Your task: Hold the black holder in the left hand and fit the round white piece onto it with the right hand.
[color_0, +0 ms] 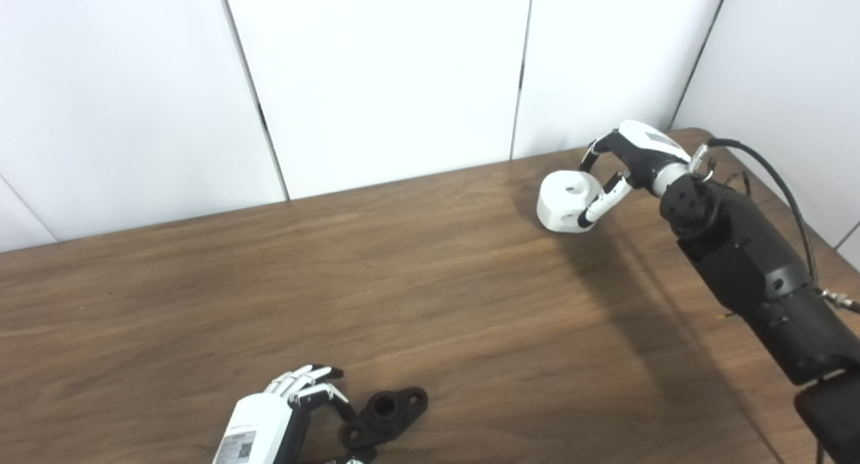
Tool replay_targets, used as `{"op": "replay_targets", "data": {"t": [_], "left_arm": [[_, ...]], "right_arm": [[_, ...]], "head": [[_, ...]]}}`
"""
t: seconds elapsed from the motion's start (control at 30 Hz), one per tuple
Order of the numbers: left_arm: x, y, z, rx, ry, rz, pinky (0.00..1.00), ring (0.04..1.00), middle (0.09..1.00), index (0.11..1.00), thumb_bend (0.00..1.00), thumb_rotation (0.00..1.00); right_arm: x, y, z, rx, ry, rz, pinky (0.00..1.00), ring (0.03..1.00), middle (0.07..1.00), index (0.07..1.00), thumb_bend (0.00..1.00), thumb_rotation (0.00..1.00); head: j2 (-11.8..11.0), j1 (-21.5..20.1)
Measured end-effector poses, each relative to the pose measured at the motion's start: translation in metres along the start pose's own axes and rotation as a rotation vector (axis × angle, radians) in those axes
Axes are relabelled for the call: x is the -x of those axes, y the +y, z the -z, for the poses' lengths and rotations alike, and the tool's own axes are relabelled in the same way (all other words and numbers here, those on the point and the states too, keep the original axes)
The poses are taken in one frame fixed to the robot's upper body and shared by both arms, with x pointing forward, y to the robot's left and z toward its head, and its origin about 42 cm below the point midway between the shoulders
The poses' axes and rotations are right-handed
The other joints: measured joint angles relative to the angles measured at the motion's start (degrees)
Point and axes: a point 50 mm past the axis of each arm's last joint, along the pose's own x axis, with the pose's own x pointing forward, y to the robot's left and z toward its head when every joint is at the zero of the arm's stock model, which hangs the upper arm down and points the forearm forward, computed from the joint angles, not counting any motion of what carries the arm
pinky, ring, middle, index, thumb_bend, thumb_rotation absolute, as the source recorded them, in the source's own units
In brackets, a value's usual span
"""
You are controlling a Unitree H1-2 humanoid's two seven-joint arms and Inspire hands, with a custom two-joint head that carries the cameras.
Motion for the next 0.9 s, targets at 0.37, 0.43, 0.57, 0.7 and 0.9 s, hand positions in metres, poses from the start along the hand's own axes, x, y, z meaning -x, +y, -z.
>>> {"op": "replay_targets", "data": {"t": [0.37, 0.43, 0.57, 0.7, 0.9], "left_arm": [[-0.001, -0.001, -0.001, 0.002, 0.0, -0.001, 0.83, 0.845, 0.795, 0.488, 0.52, 0.04], [-0.001, -0.001, -0.001, 0.002, 0.001, -0.001, 0.83, 0.844, 0.793, 0.488, 0.52, 0.04], [-0.002, -0.002, -0.004, 0.004, 0.007, -0.003, 0.82, 0.845, 0.793, 0.488, 0.52, 0.04], [-0.005, -0.003, -0.007, 0.006, 0.008, -0.007, 0.81, 0.837, 0.788, 0.488, 0.52, 0.04], [-0.009, -0.005, -0.012, -0.004, 0.012, -0.01, 0.81, 0.836, 0.791, 0.488, 0.52, 0.05]], "right_arm": [[0.001, 0.001, 0.001, 0.005, -0.01, 0.015, 0.88, 0.967, 0.845, 0.486, 0.53, 0.14], [0.003, 0.002, 0.0, 0.006, -0.017, 0.017, 0.88, 0.967, 0.845, 0.485, 0.53, 0.14], [0.017, -0.001, -0.013, 0.011, -0.081, 0.021, 0.93, 0.979, 0.85, 0.486, 0.53, 0.14], [0.035, -0.015, -0.034, 0.026, -0.178, 0.041, 0.96, 0.979, 0.849, 0.485, 0.53, 0.14], [0.063, -0.035, -0.061, 0.066, -0.292, 0.046, 0.95, 0.975, 0.853, 0.485, 0.53, 0.14]], "head": [[0.26, 0.96], [0.44, 1.31], [0.79, 2.11], [1.49, 3.69], [2.37, 5.79]]}}
